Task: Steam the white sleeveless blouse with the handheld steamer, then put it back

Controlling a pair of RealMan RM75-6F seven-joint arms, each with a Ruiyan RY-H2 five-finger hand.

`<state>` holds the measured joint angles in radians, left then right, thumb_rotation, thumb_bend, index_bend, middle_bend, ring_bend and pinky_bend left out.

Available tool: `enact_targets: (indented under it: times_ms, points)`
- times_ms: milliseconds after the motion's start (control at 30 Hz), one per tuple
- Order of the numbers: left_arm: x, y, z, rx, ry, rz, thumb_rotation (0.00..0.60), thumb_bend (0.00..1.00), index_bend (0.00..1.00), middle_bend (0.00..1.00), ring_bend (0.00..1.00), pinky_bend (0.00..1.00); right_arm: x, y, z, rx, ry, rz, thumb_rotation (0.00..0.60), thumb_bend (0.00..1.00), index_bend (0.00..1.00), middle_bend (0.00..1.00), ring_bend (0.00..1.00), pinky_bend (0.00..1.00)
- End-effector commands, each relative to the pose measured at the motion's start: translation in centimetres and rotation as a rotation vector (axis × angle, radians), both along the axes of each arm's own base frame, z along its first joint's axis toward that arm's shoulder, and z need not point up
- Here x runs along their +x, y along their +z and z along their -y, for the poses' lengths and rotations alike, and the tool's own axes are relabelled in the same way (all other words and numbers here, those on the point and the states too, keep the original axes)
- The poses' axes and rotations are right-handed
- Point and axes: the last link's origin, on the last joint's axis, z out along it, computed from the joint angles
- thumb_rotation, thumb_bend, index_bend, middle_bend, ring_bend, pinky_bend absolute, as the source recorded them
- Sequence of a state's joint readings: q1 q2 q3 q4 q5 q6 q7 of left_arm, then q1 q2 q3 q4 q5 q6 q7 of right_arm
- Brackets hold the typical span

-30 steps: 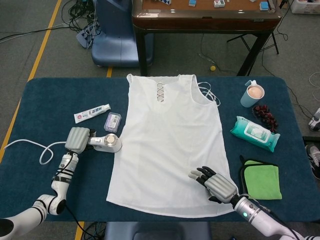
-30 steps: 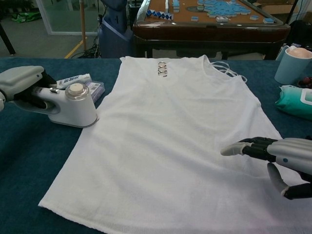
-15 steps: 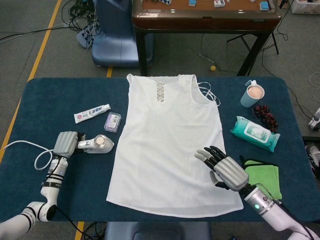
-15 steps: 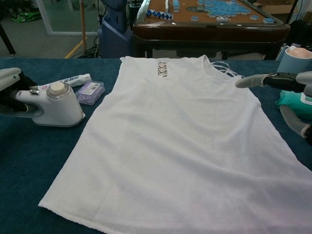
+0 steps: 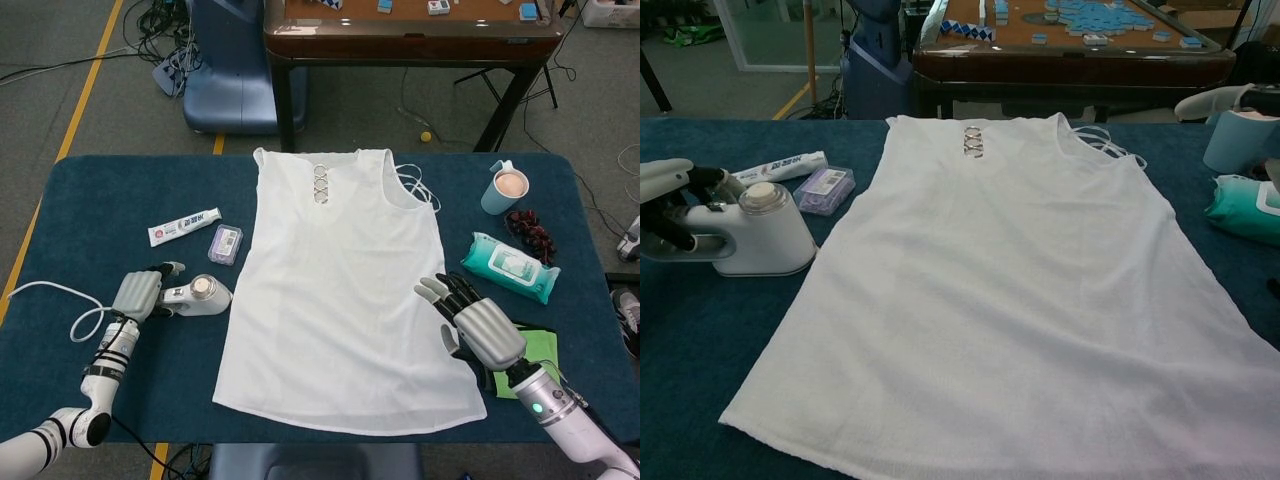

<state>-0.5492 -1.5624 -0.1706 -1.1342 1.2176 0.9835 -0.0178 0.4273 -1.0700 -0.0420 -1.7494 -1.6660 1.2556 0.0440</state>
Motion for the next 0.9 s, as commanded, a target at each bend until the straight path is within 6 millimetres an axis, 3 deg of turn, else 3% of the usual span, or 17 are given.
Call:
enact_targets:
  times_ms: [33, 267, 467, 733, 800, 900]
  points:
    - [0.1, 0.5, 0.1, 0.006, 0.002, 0.004, 0.600, 0.15, 0.01, 0.02, 0.04, 0.24, -0.1, 0.2, 0.1, -0.011, -0.001, 0.000, 0.599, 0.71, 0.00, 0.09, 0.00, 0.01]
    - [-0.1, 1.8, 0.6, 0.007, 0.018, -0.003, 0.600, 0.15, 0.00, 0.00, 0.00, 0.17, -0.9, 0.9, 0.6, -0.033, -0.021, -0.004, 0.599, 0.71, 0.00, 0.09, 0.00, 0.01]
    - [-0.2, 4.0, 1.7, 0.062, 0.029, -0.001, 0.600, 0.15, 0.00, 0.00, 0.00, 0.16, -2.2, 1.5, 0.7, -0.054, -0.061, -0.025, 0.600, 0.71, 0.00, 0.09, 0.00, 0.01]
    - [-1.7, 7.6, 5.3, 0.163, 0.021, -0.019, 0.600, 0.15, 0.08, 0.00, 0.02, 0.16, -5.0, 2.1, 0.2, -0.117, -0.136, -0.024, 0.600, 0.71, 0.00, 0.12, 0.00, 0.01]
    - [-2.1, 8.3, 6.5, 0.183, 0.039, -0.019, 0.600, 0.15, 0.09, 0.01, 0.03, 0.16, -5.7, 2.3, -0.2, -0.141, -0.150, -0.024, 0.600, 0.65, 0.00, 0.14, 0.00, 0.02]
    - [-2.6, 9.2, 8.5, 0.214, 0.061, -0.022, 0.600, 0.15, 0.10, 0.04, 0.05, 0.16, -6.5, 2.5, -1.0, -0.174, -0.160, -0.039, 0.600, 0.48, 0.00, 0.15, 0.00, 0.02]
